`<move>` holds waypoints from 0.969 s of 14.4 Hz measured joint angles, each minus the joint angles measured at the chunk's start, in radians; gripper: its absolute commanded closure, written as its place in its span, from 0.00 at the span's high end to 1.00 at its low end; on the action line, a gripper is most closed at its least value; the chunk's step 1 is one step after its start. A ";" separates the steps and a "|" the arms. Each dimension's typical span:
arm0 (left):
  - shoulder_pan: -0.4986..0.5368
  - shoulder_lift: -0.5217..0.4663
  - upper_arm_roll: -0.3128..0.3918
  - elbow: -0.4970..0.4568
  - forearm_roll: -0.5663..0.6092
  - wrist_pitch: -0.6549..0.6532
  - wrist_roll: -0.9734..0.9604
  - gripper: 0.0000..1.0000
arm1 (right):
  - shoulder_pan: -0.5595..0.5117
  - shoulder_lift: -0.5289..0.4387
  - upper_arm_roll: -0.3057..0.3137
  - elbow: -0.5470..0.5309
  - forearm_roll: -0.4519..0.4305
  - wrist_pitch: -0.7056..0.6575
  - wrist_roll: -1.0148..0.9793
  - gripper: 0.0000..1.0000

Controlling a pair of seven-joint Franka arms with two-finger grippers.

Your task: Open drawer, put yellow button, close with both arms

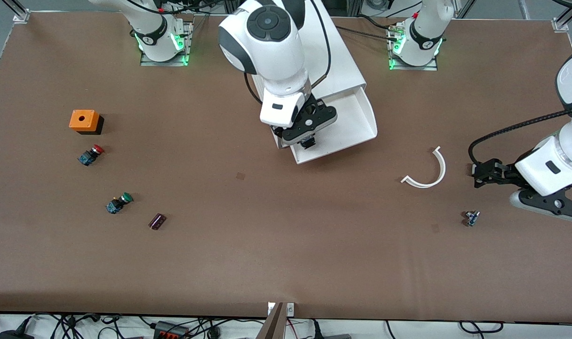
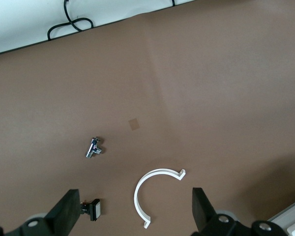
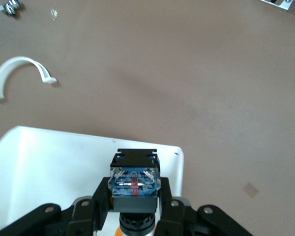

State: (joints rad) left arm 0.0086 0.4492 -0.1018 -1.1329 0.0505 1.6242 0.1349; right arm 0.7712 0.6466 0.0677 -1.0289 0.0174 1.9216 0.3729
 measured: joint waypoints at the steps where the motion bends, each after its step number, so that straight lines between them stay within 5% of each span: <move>1: 0.003 -0.002 0.000 0.000 0.000 0.000 -0.035 1.00 | 0.010 0.002 0.000 0.001 0.000 0.009 0.026 0.00; 14: 0.016 -0.011 -0.007 0.001 0.000 -0.001 -0.111 1.00 | 0.078 0.112 0.002 0.006 0.030 0.044 0.143 0.00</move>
State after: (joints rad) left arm 0.0250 0.4379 -0.1090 -1.1323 0.0505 1.6232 0.0244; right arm 0.8492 0.7587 0.0692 -1.0233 0.0478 1.9659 0.5154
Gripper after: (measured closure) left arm 0.000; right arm 0.568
